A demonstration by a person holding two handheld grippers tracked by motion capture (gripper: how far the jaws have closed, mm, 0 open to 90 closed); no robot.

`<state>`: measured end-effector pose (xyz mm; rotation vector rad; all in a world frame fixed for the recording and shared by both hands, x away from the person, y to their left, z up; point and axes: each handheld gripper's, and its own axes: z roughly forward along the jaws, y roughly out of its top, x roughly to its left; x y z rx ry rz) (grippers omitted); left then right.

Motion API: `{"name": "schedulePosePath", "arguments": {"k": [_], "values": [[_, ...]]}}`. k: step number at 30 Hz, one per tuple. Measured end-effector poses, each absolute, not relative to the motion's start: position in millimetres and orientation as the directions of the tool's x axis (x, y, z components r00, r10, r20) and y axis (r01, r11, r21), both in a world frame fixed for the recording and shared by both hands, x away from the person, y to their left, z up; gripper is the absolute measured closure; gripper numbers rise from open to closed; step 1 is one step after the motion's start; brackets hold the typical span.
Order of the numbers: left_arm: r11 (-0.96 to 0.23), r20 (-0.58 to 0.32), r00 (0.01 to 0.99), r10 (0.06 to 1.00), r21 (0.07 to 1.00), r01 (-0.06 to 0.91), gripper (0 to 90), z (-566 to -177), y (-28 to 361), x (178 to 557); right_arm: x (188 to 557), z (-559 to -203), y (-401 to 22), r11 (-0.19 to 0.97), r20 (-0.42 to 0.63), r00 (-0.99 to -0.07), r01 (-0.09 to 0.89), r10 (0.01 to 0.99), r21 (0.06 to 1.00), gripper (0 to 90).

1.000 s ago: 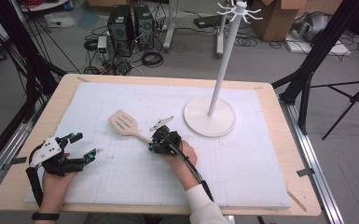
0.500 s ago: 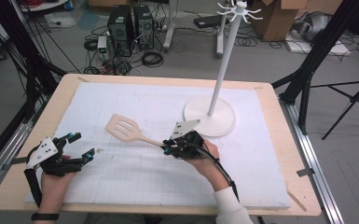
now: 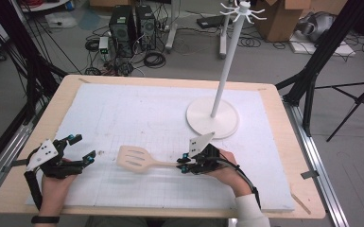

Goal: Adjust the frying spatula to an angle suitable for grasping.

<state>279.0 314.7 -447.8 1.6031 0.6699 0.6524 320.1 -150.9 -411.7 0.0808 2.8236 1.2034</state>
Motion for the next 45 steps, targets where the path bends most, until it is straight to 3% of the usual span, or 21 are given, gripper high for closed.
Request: {"name": "schedulePosePath", "arguments": {"k": [10, 25, 29, 30, 35, 43, 44, 45], "values": [[-0.125, 0.047, 0.679, 0.732, 0.99, 0.066, 17.2, -448, 314, 279, 323, -427, -139, 0.721, -0.05, -0.999, -0.042, -0.011, 0.691, 75.5], [-0.133, 0.052, 0.679, 0.732, 0.989, 0.068, 17.2, -448, 313, 279, 332, -436, -137, 0.73, -0.034, -0.999, -0.023, 0.001, 0.683, 73.8], [-0.137, 0.055, 0.68, 0.731, 0.988, 0.067, 17.2, -447, 313, 280, 332, -435, -138, 0.728, -0.027, -0.999, -0.002, 0.023, 0.686, 66.4], [-0.135, 0.053, 0.679, 0.732, 0.989, 0.068, 17.2, -447, 313, 280, 330, -434, -139, 0.719, -0.026, -0.999, 0.012, 0.041, 0.695, 60.4], [-0.135, 0.054, 0.679, 0.732, 0.989, 0.067, 17.2, -447, 313, 280, 326, -427, -148, 0.675, -0.037, -0.995, 0.039, 0.098, 0.737, 50.4], [-0.136, 0.053, 0.677, 0.734, 0.988, 0.07, 17.0, -447, 313, 280, 313, -413, -194, 0.491, -0.011, -0.945, 0.16, 0.327, 0.857, 34.8], [-0.134, 0.051, 0.676, 0.735, 0.988, 0.072, 17.0, -447, 313, 280, 309, -413, -208, 0.44, -0.013, -0.917, 0.18, 0.4, 0.88, 32.1], [-0.134, 0.051, 0.676, 0.735, 0.988, 0.072, 17.0, -447, 313, 280, 309, -413, -208, 0.44, -0.013, -0.917, 0.18, 0.4, 0.88, 32.1]]}}
